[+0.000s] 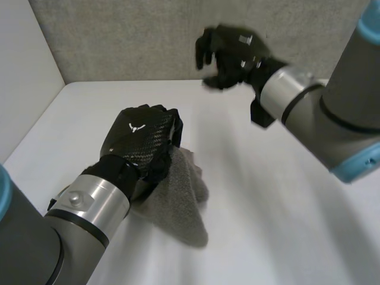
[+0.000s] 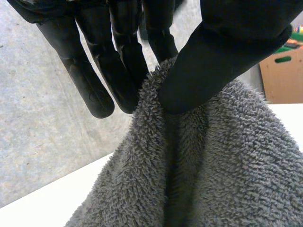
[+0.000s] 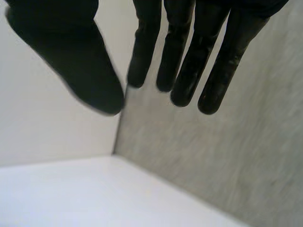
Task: Fold the laundry
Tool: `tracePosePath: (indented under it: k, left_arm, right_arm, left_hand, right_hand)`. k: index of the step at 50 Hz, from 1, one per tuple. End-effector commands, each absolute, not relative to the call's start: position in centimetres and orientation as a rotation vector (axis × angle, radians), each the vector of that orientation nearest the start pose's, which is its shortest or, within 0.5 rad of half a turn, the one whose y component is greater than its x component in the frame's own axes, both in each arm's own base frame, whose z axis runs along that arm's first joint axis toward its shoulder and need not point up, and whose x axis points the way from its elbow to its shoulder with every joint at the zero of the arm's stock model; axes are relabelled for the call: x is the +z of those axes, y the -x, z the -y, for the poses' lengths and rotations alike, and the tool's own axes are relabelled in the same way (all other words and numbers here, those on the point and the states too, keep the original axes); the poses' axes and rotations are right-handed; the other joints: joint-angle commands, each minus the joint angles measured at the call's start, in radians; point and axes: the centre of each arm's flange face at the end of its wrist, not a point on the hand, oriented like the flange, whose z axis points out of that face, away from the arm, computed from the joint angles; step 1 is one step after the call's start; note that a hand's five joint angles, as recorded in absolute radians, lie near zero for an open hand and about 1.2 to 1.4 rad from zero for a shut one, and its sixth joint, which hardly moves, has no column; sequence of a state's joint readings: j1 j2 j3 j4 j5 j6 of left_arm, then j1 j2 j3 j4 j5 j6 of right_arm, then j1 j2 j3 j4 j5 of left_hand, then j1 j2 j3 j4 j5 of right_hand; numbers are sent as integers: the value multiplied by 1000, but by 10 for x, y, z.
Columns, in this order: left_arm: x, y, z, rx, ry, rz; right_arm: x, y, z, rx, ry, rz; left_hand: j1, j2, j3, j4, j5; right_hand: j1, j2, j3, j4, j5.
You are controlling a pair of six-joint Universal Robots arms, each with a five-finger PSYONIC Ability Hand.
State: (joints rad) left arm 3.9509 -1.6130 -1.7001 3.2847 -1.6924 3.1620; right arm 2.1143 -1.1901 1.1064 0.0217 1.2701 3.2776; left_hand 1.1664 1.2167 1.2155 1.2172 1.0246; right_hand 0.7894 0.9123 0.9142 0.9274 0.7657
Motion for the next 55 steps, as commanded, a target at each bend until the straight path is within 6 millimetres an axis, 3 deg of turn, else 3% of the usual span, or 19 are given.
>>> tracePosePath:
  k: [1, 2, 4, 10, 19, 30, 32, 34, 35, 36, 37, 38, 41, 42, 43, 45, 46, 48, 55]
  left_arm:
    - [278, 285, 168, -2437, -716, -2423]
    - [278, 285, 168, -2436, -715, -2423]
    - [281, 278, 181, -2425, -668, -2389]
    - [287, 277, 187, -2439, -685, -2328]
    - [289, 277, 188, -2446, -685, -2312]
    - [282, 277, 189, -2415, -686, -2343]
    - [282, 277, 189, -2416, -683, -2341]
    - [282, 276, 188, -2414, -680, -2343]
    - [282, 276, 188, -2414, -680, -2343]
    - [282, 275, 187, -2414, -681, -2342]
    - [282, 275, 187, -2414, -681, -2342]
    - [282, 275, 187, -2415, -679, -2340]
    - [282, 273, 188, -2409, -670, -2336]
    - [282, 271, 189, -2406, -663, -2333]
    - [282, 271, 189, -2406, -663, -2333]
    - [286, 267, 188, -2409, -653, -2321]
    - [286, 267, 188, -2409, -653, -2321]
    - [288, 265, 186, -2418, -646, -2313]
    - [269, 266, 175, -2366, -679, -2408]
  right_arm:
    - [245, -328, 240, -1418, 643, -1954]
    - [229, -324, 235, -1349, 639, -2016]
    - [215, -321, 230, -1291, 633, -2068]
    - [174, -310, 212, -1094, 572, -2199]
    - [155, -308, 199, -970, 494, -2240]
    - [125, -335, 200, -857, 352, -2201]
    - [119, -341, 198, -836, 342, -2200]
    - [115, -348, 197, -803, 310, -2191]
    - [115, -348, 197, -803, 309, -2190]
    - [115, -349, 199, -807, 293, -2183]
    - [119, -349, 203, -840, 279, -2165]
    - [119, -349, 203, -840, 279, -2165]
    - [150, -349, 216, -1005, 254, -2070]
    - [180, -344, 231, -1143, 231, -1992]
    - [180, -344, 231, -1144, 231, -1991]
    - [242, -315, 273, -1435, 180, -1840]
    - [243, -315, 273, -1437, 180, -1839]
    - [296, -294, 296, -1686, 286, -1733]
    - [331, -302, 282, -1748, 629, -1700]
  left_hand:
    - [230, 180, 181, 179, 197]
    - [230, 180, 181, 179, 197]
    - [230, 180, 181, 179, 197]
    - [230, 180, 181, 179, 197]
    - [230, 180, 181, 179, 197]
    - [230, 180, 181, 179, 197]
    - [230, 180, 181, 179, 197]
    - [230, 180, 181, 179, 197]
    - [230, 180, 181, 179, 197]
    - [230, 180, 181, 179, 197]
    - [230, 180, 181, 179, 197]
    - [230, 180, 181, 179, 197]
    - [230, 180, 181, 179, 197]
    - [230, 180, 181, 179, 197]
    - [230, 180, 181, 179, 197]
    - [230, 180, 181, 179, 197]
    - [230, 180, 181, 179, 197]
    - [230, 180, 181, 179, 197]
    - [230, 180, 181, 179, 197]
  right_hand:
    - [-205, -328, -330, -343, -356]
    - [-266, -389, -391, -404, -417]
    - [-357, -480, -482, -495, -508]
    - [-478, -601, -603, -616, -629]
    - [-531, -654, -656, -669, -682]
    - [-505, -628, -630, -643, -656]
    - [-437, -560, -562, -575, -588]
    - [-40, -163, -165, -179, -191]
    - [-38, -161, -163, -176, -189]
    - [360, 237, 235, 222, 209]
    - [604, 482, 480, 466, 454]
    - [607, 484, 482, 469, 456]
    - [607, 484, 482, 469, 456]
    - [607, 484, 482, 469, 456]
    - [607, 484, 482, 469, 456]
    - [607, 484, 482, 469, 456]
    - [607, 484, 482, 469, 456]
    - [607, 484, 482, 469, 456]
    - [607, 484, 482, 469, 456]
